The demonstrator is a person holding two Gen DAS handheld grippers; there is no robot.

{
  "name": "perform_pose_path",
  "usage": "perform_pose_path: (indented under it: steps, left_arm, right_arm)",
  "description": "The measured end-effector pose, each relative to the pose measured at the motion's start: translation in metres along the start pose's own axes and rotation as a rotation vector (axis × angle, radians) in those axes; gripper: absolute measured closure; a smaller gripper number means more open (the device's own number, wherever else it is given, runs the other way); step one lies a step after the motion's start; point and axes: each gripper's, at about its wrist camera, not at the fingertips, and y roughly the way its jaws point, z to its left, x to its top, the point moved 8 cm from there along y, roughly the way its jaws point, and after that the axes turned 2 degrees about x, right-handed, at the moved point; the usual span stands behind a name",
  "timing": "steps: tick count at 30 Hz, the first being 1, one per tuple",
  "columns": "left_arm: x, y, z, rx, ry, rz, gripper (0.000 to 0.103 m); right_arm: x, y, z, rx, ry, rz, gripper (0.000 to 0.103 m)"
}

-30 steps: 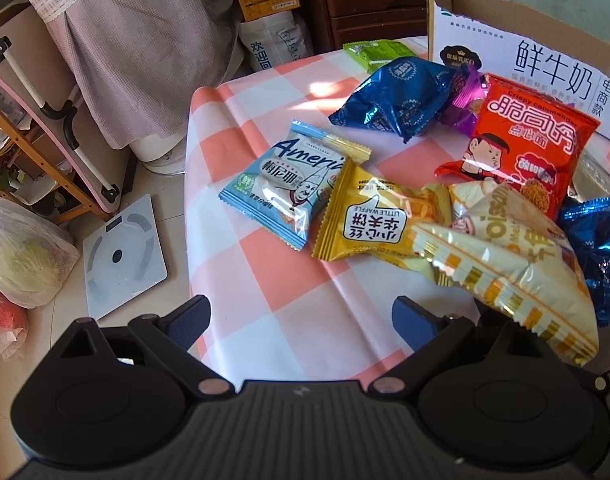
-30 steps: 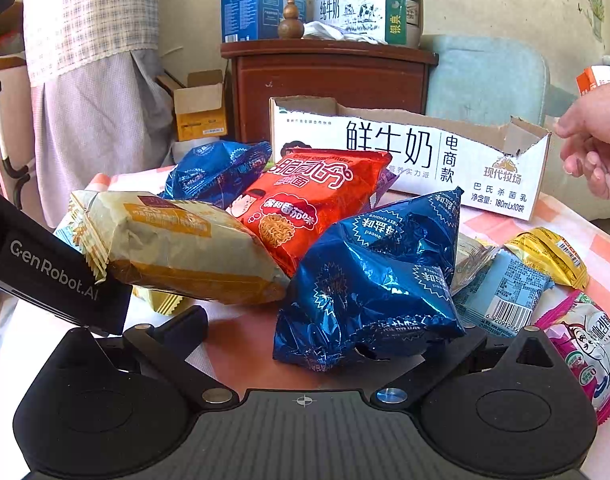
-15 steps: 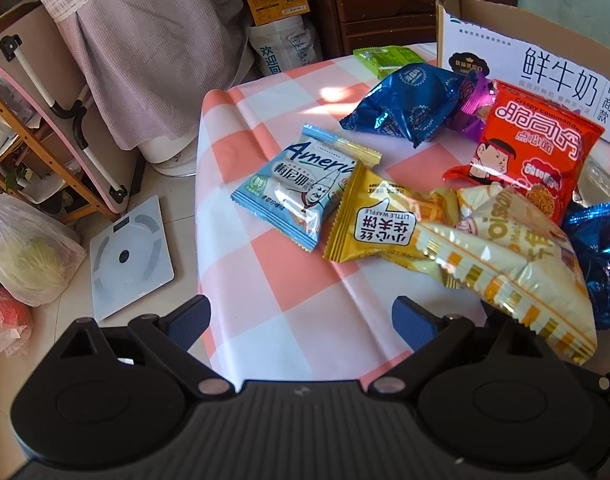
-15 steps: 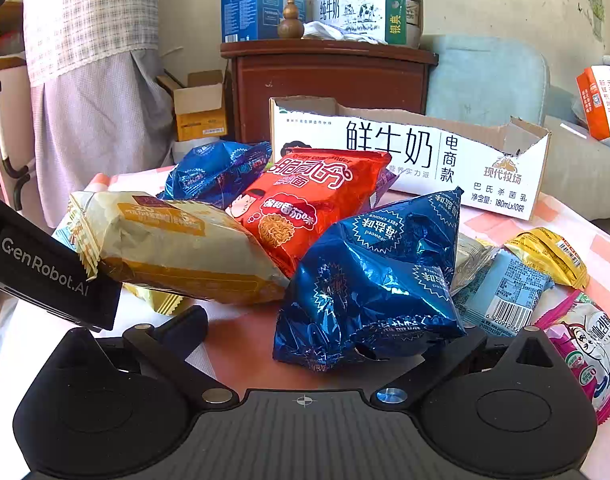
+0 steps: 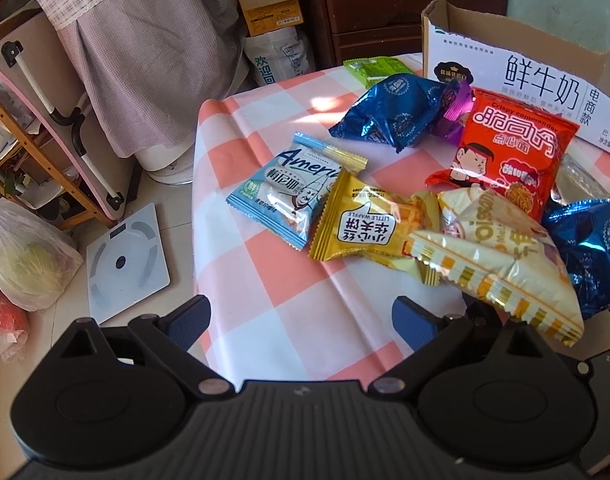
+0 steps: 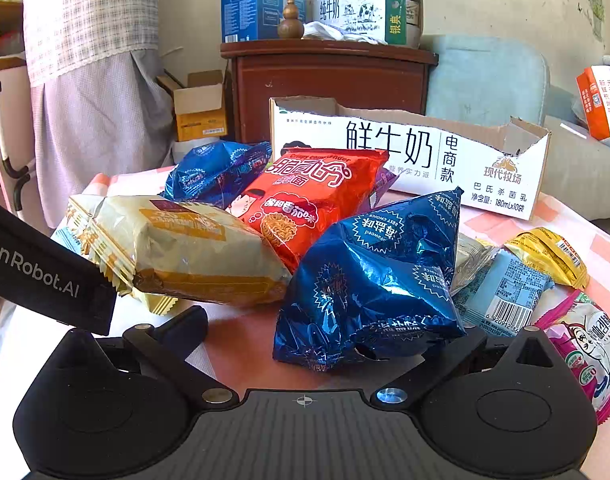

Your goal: Organize snacks

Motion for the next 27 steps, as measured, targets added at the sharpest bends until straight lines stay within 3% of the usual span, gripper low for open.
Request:
perform_pose_path:
  steps: [7, 14, 21, 27]
  left_arm:
    - [-0.009, -0.007, -0.004, -0.005, 0.011, -0.004, 0.006]
    - [-0.014, -0.022, -0.008, -0.038, 0.013, -0.021, 0.006]
    - [-0.014, -0.039, -0.01, -0.065, 0.012, -0.035, 0.006]
    - [-0.007, -0.057, -0.011, -0.045, 0.057, -0.084, 0.006]
  right_arm:
    - [-0.007, -0.01, 0.003, 0.05, -0.046, 0.035, 0.0]
    - [-0.021, -0.03, 0.007, 0.132, -0.137, 0.215, 0.0]
    - [-0.026, -0.055, -0.005, 0.071, -0.18, 0.351, 0.0]
    - [-0.004, -0.08, -0.019, 0.097, -0.161, 0.349, 0.0]
